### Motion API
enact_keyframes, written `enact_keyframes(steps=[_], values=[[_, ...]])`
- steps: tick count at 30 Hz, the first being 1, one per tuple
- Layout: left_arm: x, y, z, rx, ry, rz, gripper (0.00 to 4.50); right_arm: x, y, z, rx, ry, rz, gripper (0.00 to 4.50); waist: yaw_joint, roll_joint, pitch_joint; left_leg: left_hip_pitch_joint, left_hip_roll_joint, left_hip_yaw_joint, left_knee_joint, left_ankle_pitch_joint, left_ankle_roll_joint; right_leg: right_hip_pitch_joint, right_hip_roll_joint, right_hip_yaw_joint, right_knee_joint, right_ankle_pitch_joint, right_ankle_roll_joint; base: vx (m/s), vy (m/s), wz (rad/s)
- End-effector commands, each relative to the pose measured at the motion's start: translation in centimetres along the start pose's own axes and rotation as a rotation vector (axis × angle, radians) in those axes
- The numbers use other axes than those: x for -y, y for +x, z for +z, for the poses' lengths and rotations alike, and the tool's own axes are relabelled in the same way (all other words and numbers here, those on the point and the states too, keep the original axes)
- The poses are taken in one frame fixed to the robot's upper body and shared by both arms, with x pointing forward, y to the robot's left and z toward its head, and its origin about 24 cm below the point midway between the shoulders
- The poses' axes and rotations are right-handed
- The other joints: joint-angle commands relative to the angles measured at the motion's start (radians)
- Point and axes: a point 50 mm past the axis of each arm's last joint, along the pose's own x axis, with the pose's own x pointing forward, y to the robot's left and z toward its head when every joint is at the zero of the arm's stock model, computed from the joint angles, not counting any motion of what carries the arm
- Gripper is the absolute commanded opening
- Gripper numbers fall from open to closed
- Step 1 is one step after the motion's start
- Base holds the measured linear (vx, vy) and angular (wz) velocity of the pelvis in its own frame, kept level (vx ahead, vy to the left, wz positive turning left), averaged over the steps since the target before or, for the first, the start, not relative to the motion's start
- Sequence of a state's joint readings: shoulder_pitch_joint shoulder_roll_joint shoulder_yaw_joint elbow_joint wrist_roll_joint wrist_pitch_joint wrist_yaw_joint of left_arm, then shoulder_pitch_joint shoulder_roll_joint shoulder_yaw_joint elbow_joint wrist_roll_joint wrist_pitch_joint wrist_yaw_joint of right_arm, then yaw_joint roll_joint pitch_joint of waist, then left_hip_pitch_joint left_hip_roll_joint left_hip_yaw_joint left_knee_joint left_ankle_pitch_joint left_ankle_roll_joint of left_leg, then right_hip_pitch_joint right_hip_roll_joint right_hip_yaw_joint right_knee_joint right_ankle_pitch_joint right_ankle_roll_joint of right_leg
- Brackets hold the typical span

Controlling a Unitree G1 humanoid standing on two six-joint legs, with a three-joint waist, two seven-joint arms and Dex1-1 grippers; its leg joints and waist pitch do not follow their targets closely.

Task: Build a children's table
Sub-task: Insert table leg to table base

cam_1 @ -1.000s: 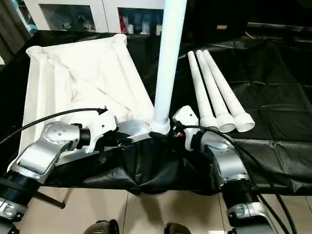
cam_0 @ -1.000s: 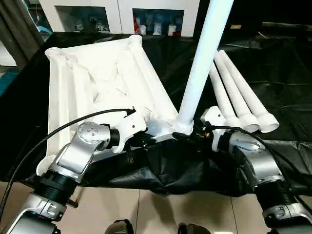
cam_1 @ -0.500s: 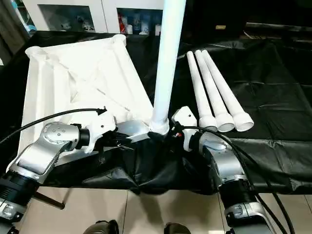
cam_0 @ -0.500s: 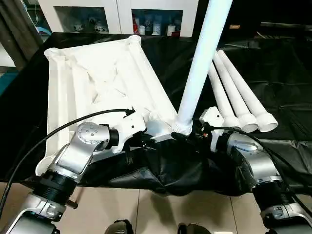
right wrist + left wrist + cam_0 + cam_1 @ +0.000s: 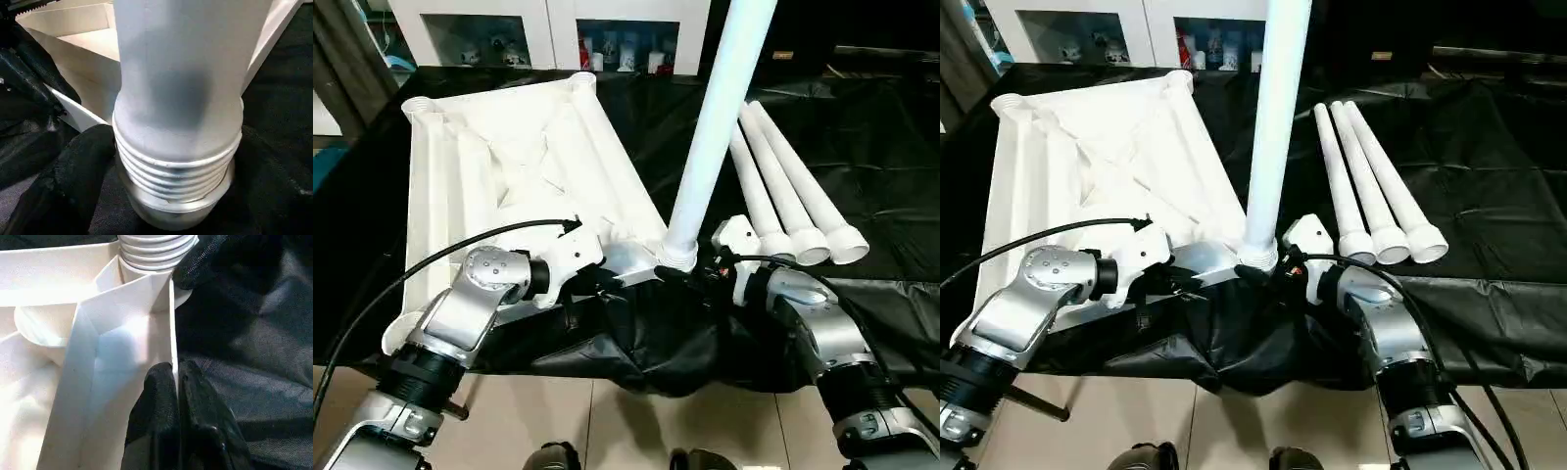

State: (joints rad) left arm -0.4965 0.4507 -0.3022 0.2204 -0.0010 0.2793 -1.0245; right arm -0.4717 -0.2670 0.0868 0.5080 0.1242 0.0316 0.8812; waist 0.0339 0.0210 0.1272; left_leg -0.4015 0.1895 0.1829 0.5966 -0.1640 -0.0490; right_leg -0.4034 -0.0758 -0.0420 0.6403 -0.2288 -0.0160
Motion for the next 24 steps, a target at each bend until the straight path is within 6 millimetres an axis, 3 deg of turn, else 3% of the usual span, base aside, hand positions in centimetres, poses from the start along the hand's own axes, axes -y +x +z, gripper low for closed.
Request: enact_keyframes(steps=[1,6,11,18,20,24], values=[[1.55,1.01,-0.14,0.013,0.011,-0.116,0.0,0.5,0.5,1.66,0.066,-0.025,-0.02,3.97,0.005,0.01,-0.093,0.022,0.035,-0.014,-0.053,-0.057,0.136,0.063,-0.057,0.038,-0.052,0.188,-0.339,0.0,0.0,0.0],[1.6,0.83,-0.31,0.007,0.011,-0.119,0.0,0.41,0.56,1.47,0.072,-0.012,-0.015,3.56,0.005,0.006,-0.092,0.023,0.035,-0.013,-0.054,-0.068,0.131,0.062,-0.057,0.038,-0.053,0.176,-0.335,0.0,0.0,0.0],[1.62,0.75,-0.37,0.002,0.01,-0.12,0.0,0.37,0.63,1.45,0.083,-0.001,-0.015,3.41,0.007,0.009,-0.091,0.023,0.036,-0.014,-0.054,-0.072,0.129,0.061,-0.058,0.038,-0.053,0.161,-0.334,0.0,0.0,0.0],[1.71,0.67,-0.51,-0.003,0.005,-0.119,0.0,0.42,0.83,1.53,0.086,-0.008,-0.022,3.34,0.006,0.004,-0.093,0.022,0.036,-0.013,-0.055,-0.083,0.119,0.06,-0.059,0.039,-0.055,0.126,-0.327,0.0,0.0,0.0],[1.71,0.68,-0.51,-0.003,0.007,-0.119,0.0,0.48,0.85,1.6,0.094,0.003,-0.025,3.88,0.006,0.005,-0.093,0.022,0.035,-0.013,-0.054,-0.078,0.12,0.06,-0.058,0.04,-0.054,0.131,-0.326,0.0,0.0,0.0],[1.78,0.74,-0.5,-0.004,0.007,-0.124,0.0,0.51,0.79,1.72,0.098,-0.01,-0.029,4.23,0.006,0.005,-0.096,0.024,0.036,-0.013,-0.054,-0.067,0.125,0.059,-0.058,0.039,-0.052,0.145,-0.327,0.0,0.0,0.0]])
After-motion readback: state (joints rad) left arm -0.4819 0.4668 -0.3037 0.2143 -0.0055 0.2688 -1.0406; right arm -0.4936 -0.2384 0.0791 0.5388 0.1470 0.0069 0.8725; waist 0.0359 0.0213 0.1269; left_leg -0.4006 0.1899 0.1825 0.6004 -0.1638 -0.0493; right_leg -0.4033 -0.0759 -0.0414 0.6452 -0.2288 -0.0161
